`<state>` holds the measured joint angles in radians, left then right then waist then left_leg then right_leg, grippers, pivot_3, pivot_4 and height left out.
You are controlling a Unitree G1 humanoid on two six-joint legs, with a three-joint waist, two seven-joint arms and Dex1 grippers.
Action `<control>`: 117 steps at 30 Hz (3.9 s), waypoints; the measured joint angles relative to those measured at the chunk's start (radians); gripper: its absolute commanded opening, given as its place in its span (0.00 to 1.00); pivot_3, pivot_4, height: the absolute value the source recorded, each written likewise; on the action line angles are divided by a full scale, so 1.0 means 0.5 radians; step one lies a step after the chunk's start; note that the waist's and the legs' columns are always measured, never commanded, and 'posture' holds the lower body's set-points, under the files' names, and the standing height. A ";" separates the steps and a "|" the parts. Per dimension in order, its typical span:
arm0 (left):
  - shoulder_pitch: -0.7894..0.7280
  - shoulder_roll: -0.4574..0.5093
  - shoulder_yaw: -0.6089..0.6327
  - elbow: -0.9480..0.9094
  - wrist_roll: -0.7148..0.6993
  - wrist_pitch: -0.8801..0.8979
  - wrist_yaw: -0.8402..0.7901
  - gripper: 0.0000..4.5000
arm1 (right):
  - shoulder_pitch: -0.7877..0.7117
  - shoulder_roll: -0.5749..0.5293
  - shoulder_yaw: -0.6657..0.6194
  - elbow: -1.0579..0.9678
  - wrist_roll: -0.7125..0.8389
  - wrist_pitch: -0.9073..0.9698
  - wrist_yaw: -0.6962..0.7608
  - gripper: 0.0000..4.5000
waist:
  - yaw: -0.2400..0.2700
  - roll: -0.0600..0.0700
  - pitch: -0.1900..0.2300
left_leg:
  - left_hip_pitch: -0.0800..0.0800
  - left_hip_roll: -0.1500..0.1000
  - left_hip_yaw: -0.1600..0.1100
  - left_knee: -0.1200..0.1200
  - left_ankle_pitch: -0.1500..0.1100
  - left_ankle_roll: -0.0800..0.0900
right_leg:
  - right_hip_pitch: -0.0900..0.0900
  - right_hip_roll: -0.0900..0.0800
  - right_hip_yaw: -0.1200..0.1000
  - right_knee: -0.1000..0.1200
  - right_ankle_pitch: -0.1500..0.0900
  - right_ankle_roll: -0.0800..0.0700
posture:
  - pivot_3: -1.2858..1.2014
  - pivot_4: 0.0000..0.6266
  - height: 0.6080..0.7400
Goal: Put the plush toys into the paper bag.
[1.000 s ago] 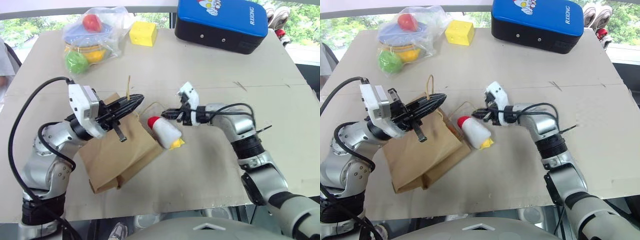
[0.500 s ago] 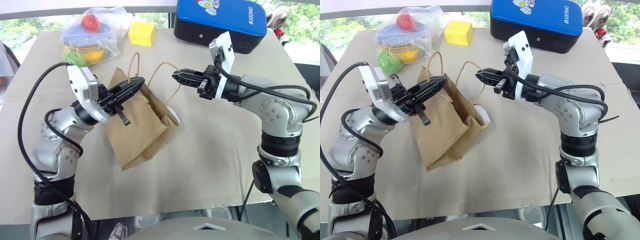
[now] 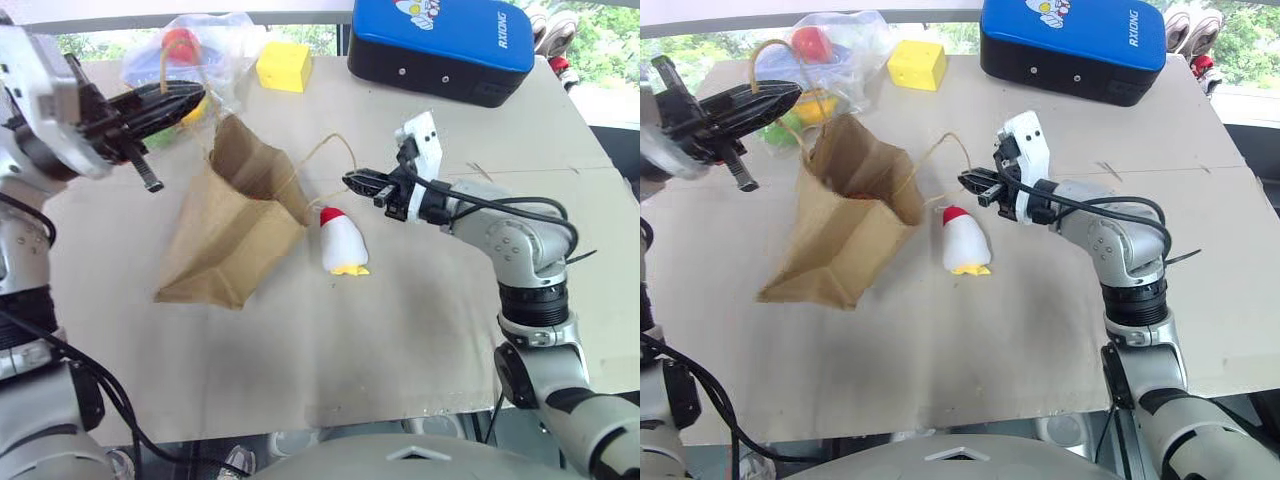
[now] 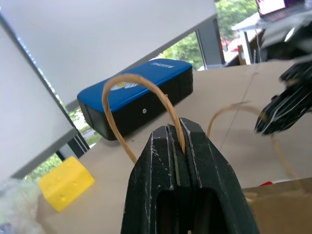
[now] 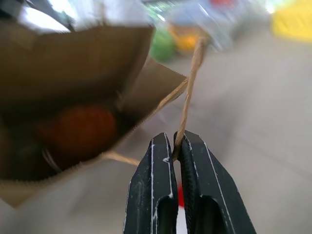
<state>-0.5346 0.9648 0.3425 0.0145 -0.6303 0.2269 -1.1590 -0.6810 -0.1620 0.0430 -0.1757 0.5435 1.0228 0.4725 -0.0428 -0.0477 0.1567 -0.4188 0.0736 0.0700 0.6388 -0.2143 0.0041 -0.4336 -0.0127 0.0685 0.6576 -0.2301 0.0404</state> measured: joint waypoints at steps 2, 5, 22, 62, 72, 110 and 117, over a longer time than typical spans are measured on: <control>-0.016 0.058 -0.028 0.051 0.003 0.015 -0.113 0.00 | 0.000 0.028 0.002 0.019 -0.021 -0.016 -0.027 0.01 | -0.001 -0.001 0.000 | -0.001 0.001 -0.001 0.000 0.000 0.000 | -0.001 0.002 0.000 0.000 0.000 0.000 | 0.52 0.24 1.00; 0.000 0.094 -0.061 0.069 0.052 -0.042 -0.226 0.00 | 0.007 0.026 0.095 0.051 -0.069 -0.088 -0.015 0.14 | -0.004 0.000 0.000 | 0.000 0.001 0.000 -0.002 0.000 0.000 | -0.002 0.001 0.000 0.000 0.000 0.000 | 0.52 0.24 1.00; 0.335 -0.072 -0.073 0.052 0.155 -0.214 -0.246 0.00 | 0.183 -0.131 0.356 0.073 -0.024 0.130 0.198 0.73 | -0.001 -0.003 -0.001 | -0.026 0.002 -0.002 0.009 0.000 0.000 | -0.024 0.003 0.000 0.008 0.001 0.001 | 0.52 0.24 1.00; 0.193 -0.336 -0.136 -0.468 -0.003 0.132 0.263 0.00 | -0.218 0.179 0.259 0.652 0.146 -0.385 0.270 0.00 | 0.003 -0.003 -0.001 | -0.028 0.001 -0.009 0.015 0.000 0.000 | -0.021 0.004 -0.002 0.011 0.002 0.002 | 0.52 0.24 1.00; 0.205 -0.374 -0.166 -0.541 -0.003 0.183 0.340 0.00 | -0.385 0.095 0.787 0.676 -0.088 -0.442 0.843 0.00 | 0.000 -0.003 -0.001 | -0.028 0.002 -0.009 0.016 0.000 0.000 | -0.021 0.006 -0.003 0.012 0.002 0.002 | 0.52 0.24 1.00; 0.295 -0.425 -0.218 -0.631 -0.039 0.215 0.347 0.00 | 0.440 -0.299 -0.033 -0.418 -0.068 0.426 0.248 0.98 | 0.003 -0.004 -0.002 | -0.026 0.001 -0.011 0.018 0.000 0.000 | -0.017 0.005 -0.005 0.011 0.002 0.002 | 0.52 0.24 1.00; 0.291 -0.424 -0.219 -0.615 -0.039 0.199 0.324 0.00 | 0.472 -0.062 -0.126 -0.210 0.035 0.471 0.152 0.81 | 0.004 -0.003 -0.001 | -0.027 0.001 -0.013 0.018 0.000 0.000 | -0.017 0.005 -0.005 0.011 0.002 0.002 | 0.52 0.24 1.00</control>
<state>-0.3889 0.7527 0.2330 -0.2930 -0.6498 0.3264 -0.9970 -0.4450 -0.1929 -0.0201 -0.2809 0.5612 1.2581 0.5487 -0.0407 -0.0493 0.1560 -0.4322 0.0739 0.0635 0.6480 -0.2142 0.0041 -0.4419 -0.0101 0.0660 0.6629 -0.2291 0.0413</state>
